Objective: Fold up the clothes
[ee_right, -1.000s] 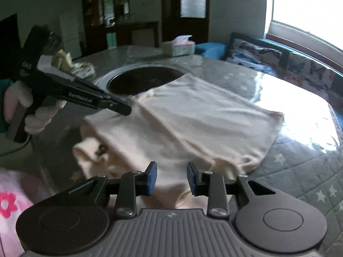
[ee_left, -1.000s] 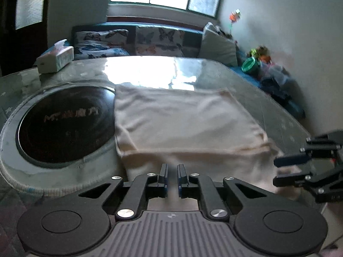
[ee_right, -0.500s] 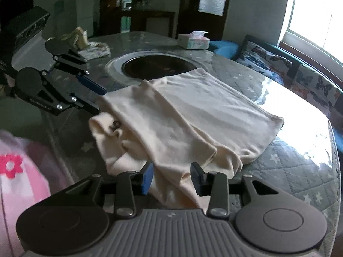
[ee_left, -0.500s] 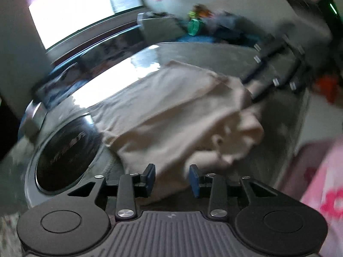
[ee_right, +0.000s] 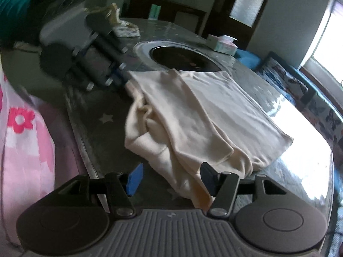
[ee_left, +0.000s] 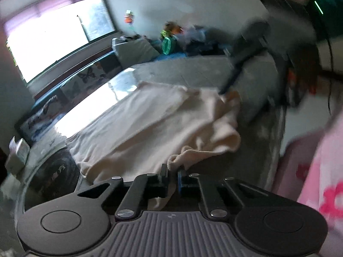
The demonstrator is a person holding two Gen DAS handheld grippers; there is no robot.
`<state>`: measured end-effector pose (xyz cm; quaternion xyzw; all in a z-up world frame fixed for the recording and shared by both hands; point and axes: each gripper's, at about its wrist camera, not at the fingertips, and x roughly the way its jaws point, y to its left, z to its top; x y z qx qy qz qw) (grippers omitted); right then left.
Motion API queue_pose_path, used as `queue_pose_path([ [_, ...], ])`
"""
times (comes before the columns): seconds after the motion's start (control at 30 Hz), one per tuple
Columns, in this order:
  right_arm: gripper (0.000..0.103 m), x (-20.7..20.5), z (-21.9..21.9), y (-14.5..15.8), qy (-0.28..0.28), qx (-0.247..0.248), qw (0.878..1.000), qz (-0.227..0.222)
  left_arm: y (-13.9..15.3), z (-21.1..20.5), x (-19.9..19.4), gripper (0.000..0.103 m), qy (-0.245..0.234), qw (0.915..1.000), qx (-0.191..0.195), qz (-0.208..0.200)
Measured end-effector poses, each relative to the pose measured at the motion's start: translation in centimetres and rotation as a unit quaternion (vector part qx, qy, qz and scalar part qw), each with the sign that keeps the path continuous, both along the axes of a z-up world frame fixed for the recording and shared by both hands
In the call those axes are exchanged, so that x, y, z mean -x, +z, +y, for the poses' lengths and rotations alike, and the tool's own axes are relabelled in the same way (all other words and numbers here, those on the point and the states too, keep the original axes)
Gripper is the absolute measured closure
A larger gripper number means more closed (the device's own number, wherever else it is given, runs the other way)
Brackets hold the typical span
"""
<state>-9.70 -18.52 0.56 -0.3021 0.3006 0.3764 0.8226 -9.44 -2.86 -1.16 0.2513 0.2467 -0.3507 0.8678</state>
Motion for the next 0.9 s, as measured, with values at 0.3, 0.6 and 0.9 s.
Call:
queue_pose_path([
  [0.3,0.045,-1.5,1.9,-1.1,0.005,-0.03,0.998,-0.056,2.0,0.6,-3.5,0.094,0.044,0.9955,0.078,0.034],
  [0.6,0.078,-3.2,2.2,-0.9,-0.009,-0.046,0.998,-0.029,1.8,0.8,-3.3,0.09,0.05,0.9952,0.076,0.037],
  [0.9,0.09,-6.0,1.0,0.5,-0.05,-0.093,0.993,0.056,0.1,1.1,-1.2,0.063,0.049,0.9986,0.022,0.0],
])
